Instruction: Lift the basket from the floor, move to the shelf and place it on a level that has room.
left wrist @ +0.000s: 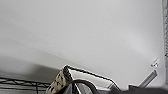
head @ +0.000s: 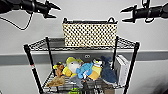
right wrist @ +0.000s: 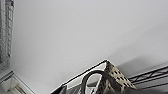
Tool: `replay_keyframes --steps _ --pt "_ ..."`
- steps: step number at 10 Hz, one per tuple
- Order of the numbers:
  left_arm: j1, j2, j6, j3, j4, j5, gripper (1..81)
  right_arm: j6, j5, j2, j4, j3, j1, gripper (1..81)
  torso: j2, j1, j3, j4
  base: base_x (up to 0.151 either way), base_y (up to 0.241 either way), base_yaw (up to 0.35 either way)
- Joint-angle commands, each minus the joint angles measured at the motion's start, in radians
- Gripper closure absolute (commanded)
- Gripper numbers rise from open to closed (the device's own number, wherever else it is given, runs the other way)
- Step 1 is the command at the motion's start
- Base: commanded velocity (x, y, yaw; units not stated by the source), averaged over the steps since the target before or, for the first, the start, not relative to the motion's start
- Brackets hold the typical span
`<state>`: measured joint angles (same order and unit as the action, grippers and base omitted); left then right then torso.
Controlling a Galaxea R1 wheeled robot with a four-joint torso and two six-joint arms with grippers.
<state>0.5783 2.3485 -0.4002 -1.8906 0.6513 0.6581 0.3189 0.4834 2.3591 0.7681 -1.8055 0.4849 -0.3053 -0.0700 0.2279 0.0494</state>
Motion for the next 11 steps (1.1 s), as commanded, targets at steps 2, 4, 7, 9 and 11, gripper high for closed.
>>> replay_keyframes --steps 2,4,7,9,11 --pt "0.168 -0.095 0.0 0.073 0.011 0.011 1.0 0.002 0.035 -0.104 0.0 0.023 0.16 1.0 0.0 0.0 0.0 0.0 0.0 0.0 0.0" --pt "0.168 -0.167 0.006 0.145 -0.015 0.014 1.0 0.0 0.079 -0.178 -0.038 0.051 0.152 1.0 0.0 0.0 0.0 0.0 0.0 0.0 0.0" --pt "0.168 -0.253 0.006 0.266 -0.015 0.005 1.0 0.0 0.083 -0.301 -0.052 0.149 0.172 1.0 0.0 0.0 0.0 0.0 0.0 0.0 0.0" --pt "0.166 -0.334 0.006 0.315 -0.028 0.012 1.0 0.002 0.115 -0.363 -0.066 0.166 0.165 1.0 0.0 0.0 0.0 0.0 0.0 0.0 0.0" --pt "0.166 -0.415 0.008 0.324 -0.054 0.046 1.0 0.002 0.13 -0.404 -0.093 0.17 0.16 1.0 0.0 0.001 0.0 0.0 0.0 0.0 0.0"
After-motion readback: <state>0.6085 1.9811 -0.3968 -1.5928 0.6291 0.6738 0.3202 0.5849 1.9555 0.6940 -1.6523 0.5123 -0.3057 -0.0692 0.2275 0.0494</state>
